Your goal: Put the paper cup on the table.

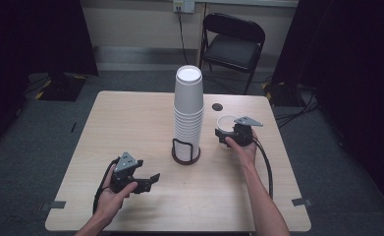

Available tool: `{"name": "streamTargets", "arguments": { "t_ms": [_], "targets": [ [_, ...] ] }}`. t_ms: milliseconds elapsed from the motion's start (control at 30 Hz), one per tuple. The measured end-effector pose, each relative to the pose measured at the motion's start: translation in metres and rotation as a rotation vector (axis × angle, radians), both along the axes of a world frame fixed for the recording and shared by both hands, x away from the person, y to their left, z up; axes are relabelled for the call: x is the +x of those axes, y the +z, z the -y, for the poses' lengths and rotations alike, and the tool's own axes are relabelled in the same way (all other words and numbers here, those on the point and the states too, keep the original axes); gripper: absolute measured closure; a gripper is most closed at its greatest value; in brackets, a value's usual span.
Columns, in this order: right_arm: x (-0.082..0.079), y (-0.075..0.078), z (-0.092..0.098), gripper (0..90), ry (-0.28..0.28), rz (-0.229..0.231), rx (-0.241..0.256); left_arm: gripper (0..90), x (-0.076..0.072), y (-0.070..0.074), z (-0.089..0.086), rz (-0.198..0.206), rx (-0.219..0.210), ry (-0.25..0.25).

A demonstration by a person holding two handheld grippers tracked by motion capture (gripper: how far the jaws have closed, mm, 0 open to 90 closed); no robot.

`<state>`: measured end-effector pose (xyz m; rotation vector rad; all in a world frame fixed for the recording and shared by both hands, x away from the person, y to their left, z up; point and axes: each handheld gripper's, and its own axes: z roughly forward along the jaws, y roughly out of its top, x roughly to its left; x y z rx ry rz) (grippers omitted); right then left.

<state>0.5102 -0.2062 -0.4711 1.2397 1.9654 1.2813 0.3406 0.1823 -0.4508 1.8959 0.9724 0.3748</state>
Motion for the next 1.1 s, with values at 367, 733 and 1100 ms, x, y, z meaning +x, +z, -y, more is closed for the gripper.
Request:
{"name": "streamTargets", "arguments": {
  "t_ms": [367, 733, 1100],
  "targets": [
    [-0.004, -0.004, 0.001, 11.8, -0.005, -0.042, -0.017, 16.7, 0.001, 0.000, -0.001, -0.001, 0.004, 0.009],
    [-0.008, -0.015, 0.007, 13.2, 0.004, -0.138, -0.062, 16.7, 0.002, -0.001, 0.000, -0.005, 0.000, 0.005],
    [-0.022, -0.011, 0.016, 13.1, -0.008, -0.178, -0.049, 16.7, 0.003, -0.001, 0.000, -0.005, 0.002, 0.014]
  ]
}}
